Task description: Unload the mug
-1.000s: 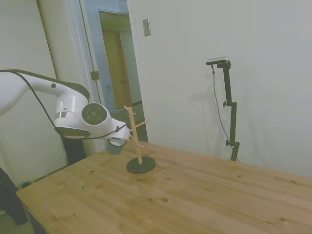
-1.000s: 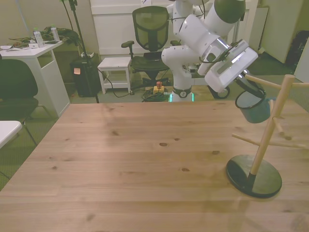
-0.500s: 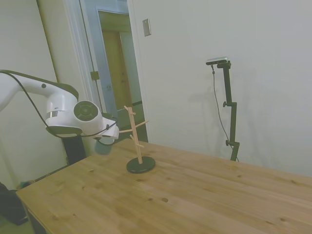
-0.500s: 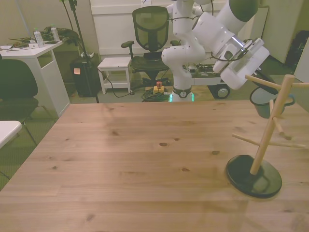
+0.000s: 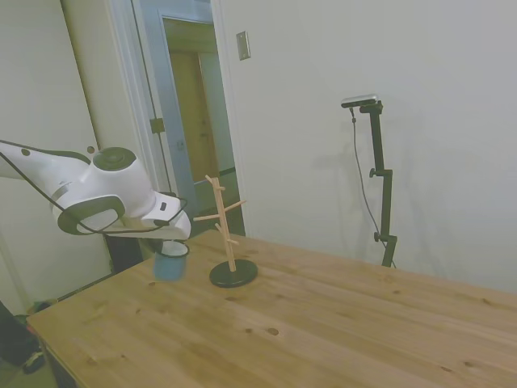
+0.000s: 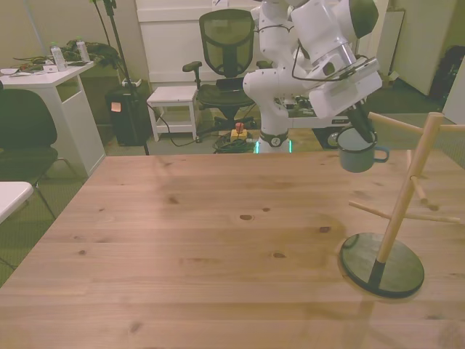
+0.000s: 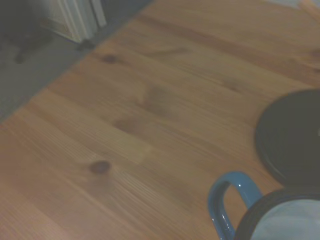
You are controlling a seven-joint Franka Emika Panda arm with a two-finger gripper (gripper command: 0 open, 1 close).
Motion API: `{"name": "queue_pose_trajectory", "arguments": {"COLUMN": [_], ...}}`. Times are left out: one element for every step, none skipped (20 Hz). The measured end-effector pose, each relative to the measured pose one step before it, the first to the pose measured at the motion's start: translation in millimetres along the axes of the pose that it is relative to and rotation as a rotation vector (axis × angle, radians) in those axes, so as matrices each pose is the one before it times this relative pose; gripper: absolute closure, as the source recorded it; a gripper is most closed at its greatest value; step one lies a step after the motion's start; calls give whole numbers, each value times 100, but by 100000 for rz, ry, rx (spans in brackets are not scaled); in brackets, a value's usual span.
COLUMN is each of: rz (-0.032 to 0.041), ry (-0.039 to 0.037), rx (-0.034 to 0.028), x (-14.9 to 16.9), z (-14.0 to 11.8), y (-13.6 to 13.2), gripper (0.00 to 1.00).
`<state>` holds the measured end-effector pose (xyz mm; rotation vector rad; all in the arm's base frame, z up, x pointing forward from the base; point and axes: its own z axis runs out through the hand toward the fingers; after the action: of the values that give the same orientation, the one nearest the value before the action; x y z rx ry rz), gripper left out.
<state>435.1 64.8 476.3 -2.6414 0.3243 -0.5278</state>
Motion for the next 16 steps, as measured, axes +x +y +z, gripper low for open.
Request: {"name": "queue_pose_trajectory", "arguments": {"rz": [630,733,563,504,532,624,1162,1759,1920,1913,1904,1627,1506,1505,1523,1241], "ry": [600,1114,1729,2027,2619,2854,2888,2178,2337,2497,2124,2360,2005,1026,764,547], "rx": [-3107,-2839,-2787,-2560,-2265,-1499,-639,-186,-154,-120,-91,-162,-92,-93,-97,-333], "x": [-82,-28,29,45,123,234,296,358,490,580,568,650,656,587,625,574], "z": [-217,-252,-314,-262,-303,-259,-191,-80,-45,18,195,220,328,523,585,687], "y": [724,835,967,997,980,901,886,889,866,901,900,900,854,801,818,785], "gripper": [100,100,100,100,100,100,100,100,100,100,100,100,100,100,100,100]}}
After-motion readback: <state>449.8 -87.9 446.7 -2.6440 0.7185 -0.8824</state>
